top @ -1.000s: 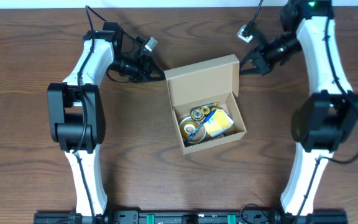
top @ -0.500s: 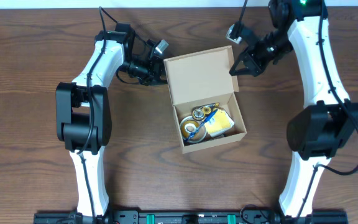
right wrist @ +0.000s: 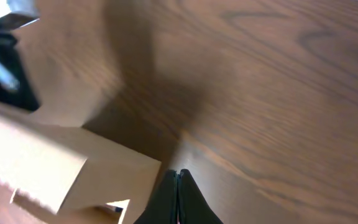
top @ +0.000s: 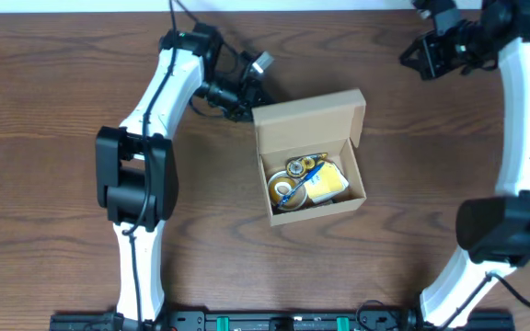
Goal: Pack container
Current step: 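Fold the lid down over the box with the left gripper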
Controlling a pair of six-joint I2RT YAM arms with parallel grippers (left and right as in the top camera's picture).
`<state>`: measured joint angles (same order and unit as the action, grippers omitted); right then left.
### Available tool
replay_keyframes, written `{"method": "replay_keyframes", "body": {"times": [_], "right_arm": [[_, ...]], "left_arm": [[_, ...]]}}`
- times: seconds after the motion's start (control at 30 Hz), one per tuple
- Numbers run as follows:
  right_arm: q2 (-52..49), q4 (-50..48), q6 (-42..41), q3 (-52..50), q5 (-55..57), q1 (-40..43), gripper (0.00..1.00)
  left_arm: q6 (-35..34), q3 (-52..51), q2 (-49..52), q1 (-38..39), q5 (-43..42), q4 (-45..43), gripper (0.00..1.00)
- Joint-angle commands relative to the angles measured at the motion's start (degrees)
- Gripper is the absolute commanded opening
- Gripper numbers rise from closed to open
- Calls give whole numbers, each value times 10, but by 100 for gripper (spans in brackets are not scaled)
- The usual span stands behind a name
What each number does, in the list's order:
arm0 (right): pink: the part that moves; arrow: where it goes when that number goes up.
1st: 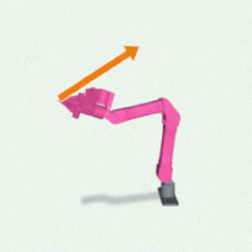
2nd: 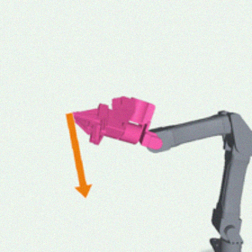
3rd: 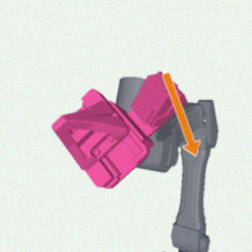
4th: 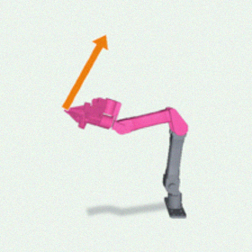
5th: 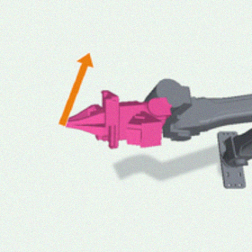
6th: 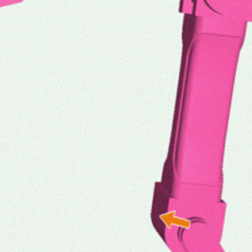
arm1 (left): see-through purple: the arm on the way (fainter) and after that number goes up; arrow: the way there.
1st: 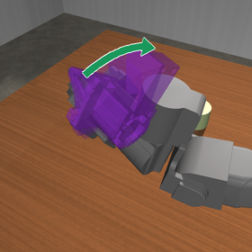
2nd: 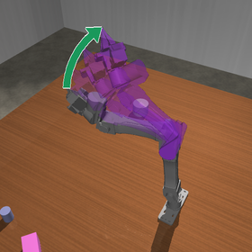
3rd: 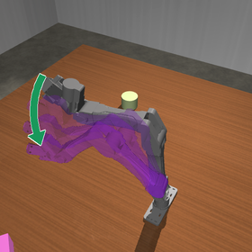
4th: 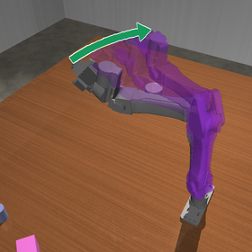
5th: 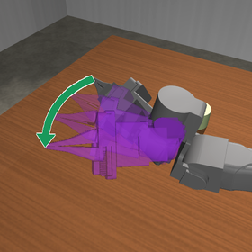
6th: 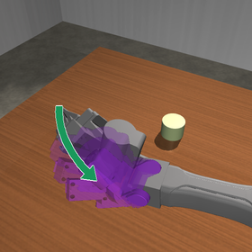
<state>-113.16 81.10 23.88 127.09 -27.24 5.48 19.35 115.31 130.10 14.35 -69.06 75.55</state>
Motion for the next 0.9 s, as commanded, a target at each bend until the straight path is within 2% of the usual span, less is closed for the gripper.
{"method": "replay_keyframes", "body": {"times": [0.0, 0.13, 0.2, 0.5, 0.67, 0.77, 0.87], "right_arm": [[2, -1, -54, 7, 39, 15, 1], [2, -2, -64, 7, 39, 33, 1], [2, -3, -72, 7, 39, 39, 1], [2, 14, -83, 7, 39, 38, 9], [2, 26, -82, 7, 37, 37, 12], [2, 34, -82, 7, 37, 34, 17], [2, 49, -82, 7, 34, 21, 21]], "left_arm": [[45, 63, 0, 7, 8, 61, 5], [79, 110, 0, 19, 76, 208, 6], [52, 101, -4, 31, 107, 213, 6], [36, 101, -5, 107, 147, 213, 11], [-39, 100, -5, 121, 242, 213, 11], [-58, 100, -5, 136, 278, 210, 6], [-161, 101, -9, 139, 369, 172, 6]]}}
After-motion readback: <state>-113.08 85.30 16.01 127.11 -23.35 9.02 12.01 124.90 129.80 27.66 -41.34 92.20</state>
